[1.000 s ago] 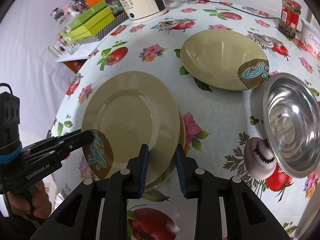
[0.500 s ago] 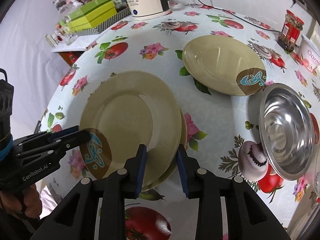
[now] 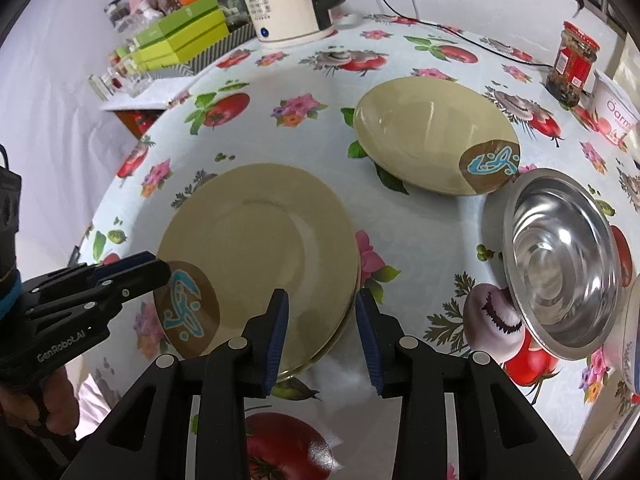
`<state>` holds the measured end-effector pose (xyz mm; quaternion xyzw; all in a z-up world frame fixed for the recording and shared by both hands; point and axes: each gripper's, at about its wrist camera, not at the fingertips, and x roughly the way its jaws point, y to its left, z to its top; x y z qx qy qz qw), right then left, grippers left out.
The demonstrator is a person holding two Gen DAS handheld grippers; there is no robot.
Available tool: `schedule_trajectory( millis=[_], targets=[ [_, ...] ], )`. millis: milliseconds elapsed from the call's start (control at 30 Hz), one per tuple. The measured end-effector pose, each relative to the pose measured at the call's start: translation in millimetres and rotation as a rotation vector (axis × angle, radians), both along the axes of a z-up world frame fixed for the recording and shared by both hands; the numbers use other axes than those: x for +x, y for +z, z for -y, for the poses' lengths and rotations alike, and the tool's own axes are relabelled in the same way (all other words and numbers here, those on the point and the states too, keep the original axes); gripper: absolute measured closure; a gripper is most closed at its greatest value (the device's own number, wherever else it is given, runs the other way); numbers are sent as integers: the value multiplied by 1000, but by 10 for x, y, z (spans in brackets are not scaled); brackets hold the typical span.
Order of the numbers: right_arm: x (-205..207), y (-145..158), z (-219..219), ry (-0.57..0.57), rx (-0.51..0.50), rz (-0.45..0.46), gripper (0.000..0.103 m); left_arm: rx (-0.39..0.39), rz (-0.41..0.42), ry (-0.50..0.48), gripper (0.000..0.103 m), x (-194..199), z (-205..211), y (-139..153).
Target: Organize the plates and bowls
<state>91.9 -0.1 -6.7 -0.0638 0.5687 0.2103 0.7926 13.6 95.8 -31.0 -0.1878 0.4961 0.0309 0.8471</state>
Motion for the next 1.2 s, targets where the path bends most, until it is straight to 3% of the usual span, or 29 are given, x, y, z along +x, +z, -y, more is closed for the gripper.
schedule_trajectory(
  millis=[267, 400, 733, 1000, 1067, 1133, 1200],
  targets=[
    [101, -15, 54, -13, 30, 14, 69, -20, -7, 8, 79, 112, -82, -71],
    [94, -30, 45, -4, 40, 12, 77, -31, -8, -12, 79, 121, -36, -85],
    [59, -34, 34, 5, 30, 15, 77, -16, -11, -15, 79, 107, 0, -83],
    [32, 62, 115, -13, 55, 34, 76, 35, 31, 2, 79, 62, -18, 95],
    [26, 116, 146, -20, 65, 47, 74, 43, 41, -1, 79, 56, 8, 148],
    [10, 179, 181, -20, 78, 63, 64, 50, 50, -7, 79, 60, 27, 188],
    [-17, 239, 200, -12, 88, 77, 60, 54, 59, -16, 79, 66, 66, 229]
  ],
)
